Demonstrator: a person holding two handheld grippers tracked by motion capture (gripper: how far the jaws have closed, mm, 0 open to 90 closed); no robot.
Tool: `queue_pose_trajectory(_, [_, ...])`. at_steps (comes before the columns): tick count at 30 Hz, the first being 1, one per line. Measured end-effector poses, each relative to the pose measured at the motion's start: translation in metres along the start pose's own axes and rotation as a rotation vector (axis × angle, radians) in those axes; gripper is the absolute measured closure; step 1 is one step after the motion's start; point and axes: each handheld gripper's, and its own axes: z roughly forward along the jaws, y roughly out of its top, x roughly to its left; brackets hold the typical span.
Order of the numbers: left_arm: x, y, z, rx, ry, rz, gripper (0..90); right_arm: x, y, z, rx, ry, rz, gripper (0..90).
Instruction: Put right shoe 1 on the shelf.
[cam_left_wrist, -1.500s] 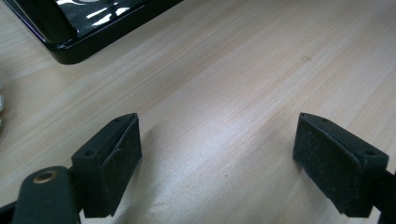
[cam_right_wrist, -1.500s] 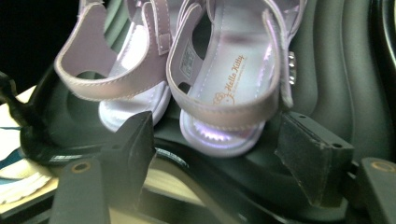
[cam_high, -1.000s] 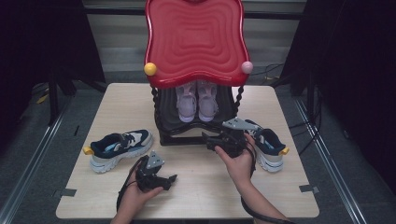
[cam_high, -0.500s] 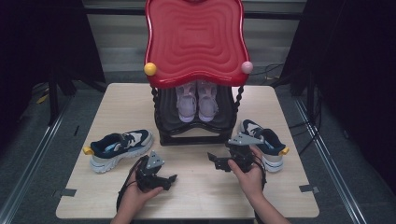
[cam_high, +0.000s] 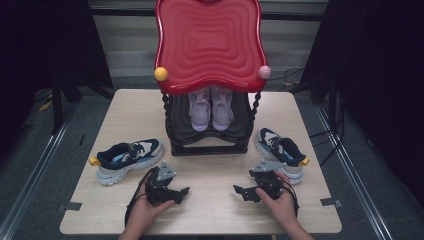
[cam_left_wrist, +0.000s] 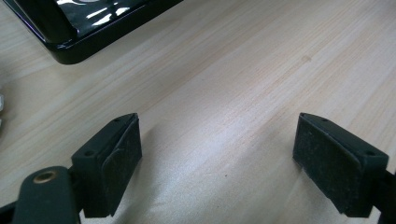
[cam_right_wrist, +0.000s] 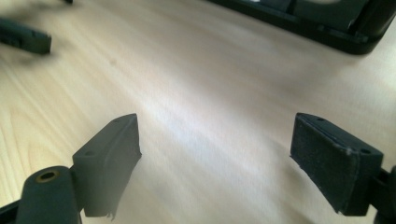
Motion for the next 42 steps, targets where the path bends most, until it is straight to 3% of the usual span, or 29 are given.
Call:
queue_pose_trajectory(3, [0.0, 0.0, 0.0, 0.0, 0.0, 0.0, 15.1, -0.001, -0.008, 0.002, 0.03, 0.01, -0.02, 14.7])
queue_pose_trajectory(7, [0.0, 0.0, 0.0, 0.0, 0.0, 0.0, 15.1, 0.001, -0.012, 0.002, 0.013, -0.018, -0.07, 14.8])
queue_pose_trajectory(8, [0.0, 0.0, 0.0, 0.001, 0.0, 0.001, 15.1, 0.002, -0.013, 0.002, 0.02, -0.02, -0.111, 14.2])
queue_pose_trajectory(12, [0.0, 0.0, 0.0, 0.0, 0.0, 0.0, 15.1, 0.0, -0.014, 0.001, 0.02, -0.007, -0.127, 14.1])
queue_pose_trajectory(30, [0.003, 0.001, -0.006, 0.015, 0.022, -0.008, 15.8, 0.0, -0.013, 0.002, 0.025, -0.005, -0.131, 13.5])
queue_pose_trajectory(35, [0.003, 0.002, -0.011, 0.002, 0.0, -0.027, 15.8, 0.0, -0.013, 0.002, 0.026, -0.005, -0.13, 13.5])
queue_pose_trajectory(42, [0.008, 0.007, -0.021, 0.0, -0.003, -0.023, 16.0, 0.0, -0.013, 0.002, 0.026, -0.006, -0.129, 13.5])
